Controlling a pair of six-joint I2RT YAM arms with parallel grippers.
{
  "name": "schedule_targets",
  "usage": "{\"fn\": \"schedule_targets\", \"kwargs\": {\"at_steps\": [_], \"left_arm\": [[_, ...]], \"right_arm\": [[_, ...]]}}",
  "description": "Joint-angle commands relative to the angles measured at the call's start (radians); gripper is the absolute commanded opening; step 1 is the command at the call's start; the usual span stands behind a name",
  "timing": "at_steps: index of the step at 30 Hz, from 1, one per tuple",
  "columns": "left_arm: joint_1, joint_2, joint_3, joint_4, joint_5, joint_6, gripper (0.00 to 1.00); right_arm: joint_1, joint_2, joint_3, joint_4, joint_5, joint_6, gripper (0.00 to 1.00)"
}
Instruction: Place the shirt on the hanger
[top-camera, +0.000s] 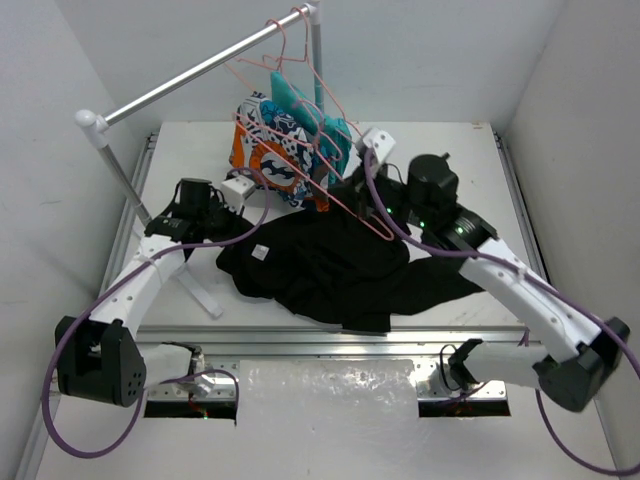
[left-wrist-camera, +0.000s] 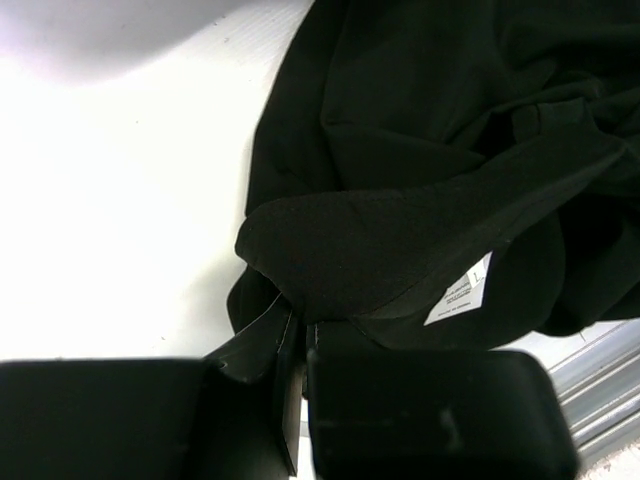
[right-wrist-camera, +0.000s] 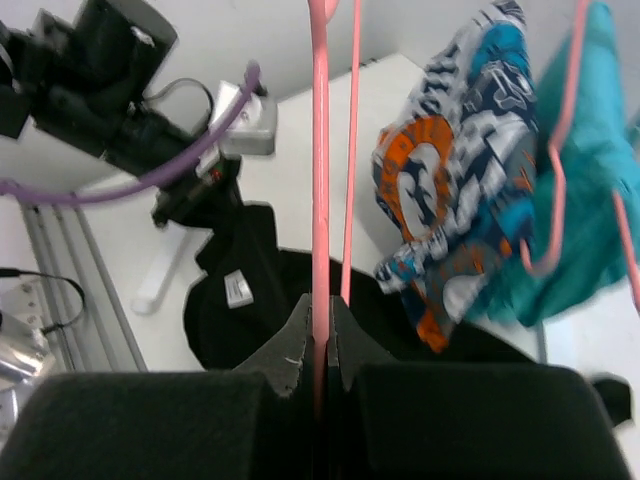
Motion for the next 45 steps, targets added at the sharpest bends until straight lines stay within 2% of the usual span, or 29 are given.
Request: {"fn": "schedule_targets", "kwargs": {"at_steps": [1,6,10,12,16,24,32,36,40,45], "left_arm": [[0.006,0.007,0.051,0.058,-0.025,-0.022,0.00],[0.006,0.033,0.095,0.068,-0.048,-0.034,0.00],[0.006,0.061,0.137,0.061,-0.049,-0.037,0.00],[0.008,0.074,0.154,0.065,-0.054,-0.040,0.00],[0.006,0.096,0.180,0.062,-0.049,-0.043,0.00],[0.006,0.123,0.191,0.065,-0.071,-0.037,0.00],[0.006,0.140,0.191,0.067,-0.092,-0.032,0.00],[0.006,0.130,0.201,0.030,-0.048,-0.036,0.00],[0.006,0.105,0.200,0.025,-0.042,-0.037,0.00],[0.006,0.088,0.194,-0.005,-0.042,-0.014,0.00]], "right_arm": [[0.004,-0.139,-0.128,-0.004,0.106,-0.018,0.00],[0.007,-0.349,-0.297,-0.090,0.181,0.015,0.00],[0.010,-0.423,-0.394,-0.142,0.183,0.058,0.00],[0.013,-0.432,-0.452,-0.159,0.106,0.075,0.00],[0.032,-0.457,-0.576,-0.050,-0.129,0.069,0.00],[0.121,-0.432,-0.625,0.039,-0.219,0.087,0.00],[0.154,-0.437,-0.621,0.097,-0.160,0.115,0.00],[0.156,-0.382,-0.619,0.118,-0.068,0.126,0.00],[0.160,-0.246,-0.607,0.177,-0.023,0.140,0.00],[0.164,-0.153,-0.560,0.223,0.182,0.152,0.00]]}}
